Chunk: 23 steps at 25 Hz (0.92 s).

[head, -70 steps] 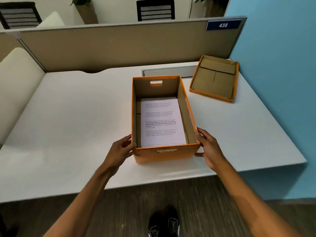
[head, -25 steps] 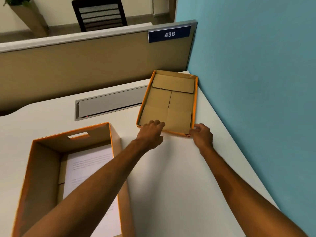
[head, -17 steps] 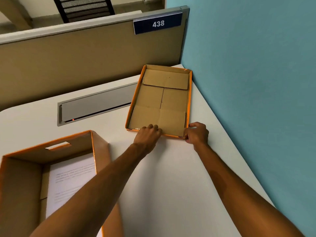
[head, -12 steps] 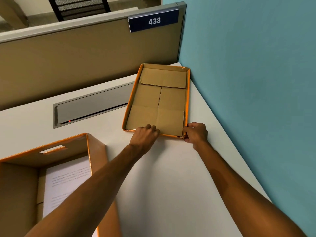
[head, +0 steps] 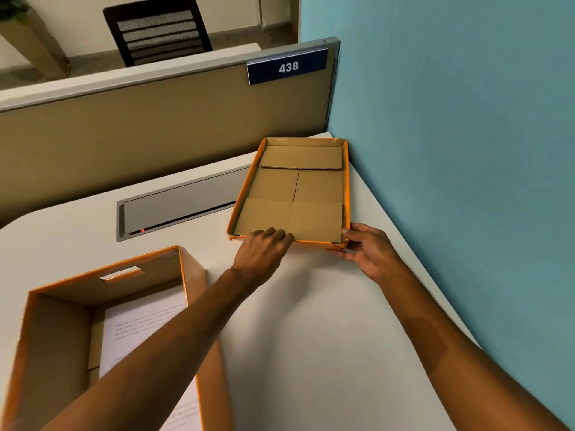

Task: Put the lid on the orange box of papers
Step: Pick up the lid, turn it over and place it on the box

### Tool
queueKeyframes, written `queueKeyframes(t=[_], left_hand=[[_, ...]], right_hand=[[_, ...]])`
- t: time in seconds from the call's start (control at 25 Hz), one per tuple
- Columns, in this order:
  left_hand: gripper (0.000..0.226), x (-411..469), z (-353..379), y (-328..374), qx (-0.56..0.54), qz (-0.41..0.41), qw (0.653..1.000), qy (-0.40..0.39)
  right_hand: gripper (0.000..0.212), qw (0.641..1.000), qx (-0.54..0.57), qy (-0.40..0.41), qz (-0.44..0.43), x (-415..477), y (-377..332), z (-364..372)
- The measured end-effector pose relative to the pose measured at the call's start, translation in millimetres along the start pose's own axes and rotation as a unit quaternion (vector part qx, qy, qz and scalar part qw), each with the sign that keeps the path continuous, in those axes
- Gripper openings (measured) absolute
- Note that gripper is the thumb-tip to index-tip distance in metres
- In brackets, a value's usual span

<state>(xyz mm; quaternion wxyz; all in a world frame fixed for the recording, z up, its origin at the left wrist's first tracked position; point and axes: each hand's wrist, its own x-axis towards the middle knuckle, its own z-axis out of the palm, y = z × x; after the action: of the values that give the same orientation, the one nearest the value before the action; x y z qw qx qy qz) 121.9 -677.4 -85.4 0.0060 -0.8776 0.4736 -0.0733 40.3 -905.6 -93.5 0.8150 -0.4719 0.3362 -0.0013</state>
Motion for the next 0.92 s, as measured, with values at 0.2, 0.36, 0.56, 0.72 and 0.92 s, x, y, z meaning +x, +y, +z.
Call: queueKeyframes(t=[0.2,0.36,0.56,0.72,0.92], left_hand=[[0.05,-32.5,-29.7,-11.6,-0.141,-0.141,0.979,0.033],[0.068,-67.8,-62.4,-27.9,-0.299,-0.304,0.902,0.074],[0.066,-124.6,-96.2,-54.3,-0.54,-0.416,0.728,0.07],[0.045,-190.9,-120.4,-70.7,-0.675,-0.398,0.616,0.084],[0.029,-269.6,-159.4,-73.7,-0.776,-0.339,0.527,0.069]], right_hand=[[0.022,1.0,0.018,-0.008,-0.011,-34.1,6.3,-1.9],[0.027,0.999,0.012,-0.027,-0.029,-66.0,11.6,-2.0],[0.031,0.998,-0.005,-0.039,-0.046,-117.7,25.4,16.4],[0.03,0.996,-0.026,-0.064,-0.062,-165.5,38.7,43.3],[0.028,0.987,-0.059,-0.123,-0.08,-218.0,51.8,73.1]])
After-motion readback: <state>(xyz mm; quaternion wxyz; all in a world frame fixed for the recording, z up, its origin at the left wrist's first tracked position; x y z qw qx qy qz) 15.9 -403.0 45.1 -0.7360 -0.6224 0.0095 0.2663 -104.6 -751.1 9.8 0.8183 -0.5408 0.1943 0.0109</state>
